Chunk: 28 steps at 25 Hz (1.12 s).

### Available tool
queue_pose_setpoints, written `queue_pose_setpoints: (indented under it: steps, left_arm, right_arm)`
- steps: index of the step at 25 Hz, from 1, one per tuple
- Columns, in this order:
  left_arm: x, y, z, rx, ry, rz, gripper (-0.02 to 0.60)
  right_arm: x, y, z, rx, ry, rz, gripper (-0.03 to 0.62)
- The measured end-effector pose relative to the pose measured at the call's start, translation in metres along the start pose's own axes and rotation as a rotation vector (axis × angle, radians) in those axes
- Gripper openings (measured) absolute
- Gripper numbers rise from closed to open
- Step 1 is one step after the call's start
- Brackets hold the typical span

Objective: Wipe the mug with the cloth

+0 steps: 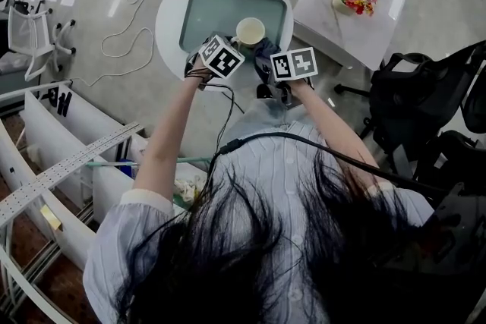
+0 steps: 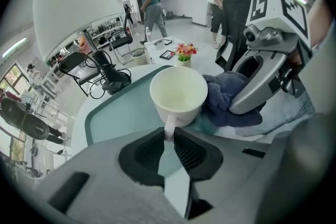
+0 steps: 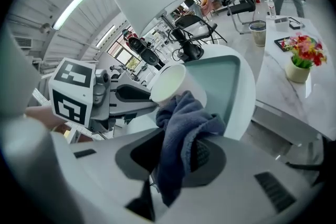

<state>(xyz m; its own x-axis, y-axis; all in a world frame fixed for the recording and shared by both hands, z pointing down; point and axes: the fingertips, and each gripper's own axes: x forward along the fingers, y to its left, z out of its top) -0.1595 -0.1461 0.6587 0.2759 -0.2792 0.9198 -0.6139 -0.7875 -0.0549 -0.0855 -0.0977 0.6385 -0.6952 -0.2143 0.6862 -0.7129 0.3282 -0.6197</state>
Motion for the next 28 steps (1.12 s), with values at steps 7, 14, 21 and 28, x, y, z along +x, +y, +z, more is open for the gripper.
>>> queue_pose_setpoints:
  steps: [7, 14, 21, 28]
  left_arm:
    - [-0.005, -0.025, 0.003, -0.131, -0.026, -0.063, 0.067]
    - [-0.002, -0.057, 0.022, -0.229, -0.098, -0.148, 0.067]
    - [-0.003, -0.067, 0.023, -0.127, -0.071, -0.170, 0.067]
    - [-0.004, -0.070, 0.018, -0.093, -0.060, -0.110, 0.067]
  right_arm:
    - [-0.001, 0.000, 0.000, 0.006, 0.001, 0.000, 0.094]
    - [0.000, 0.000, -0.003, -0.011, 0.011, 0.001, 0.094]
    - [0.001, 0.002, -0.007, -0.072, 0.034, -0.019, 0.094]
    - [-0.005, 0.001, -0.008, -0.056, 0.021, -0.015, 0.094]
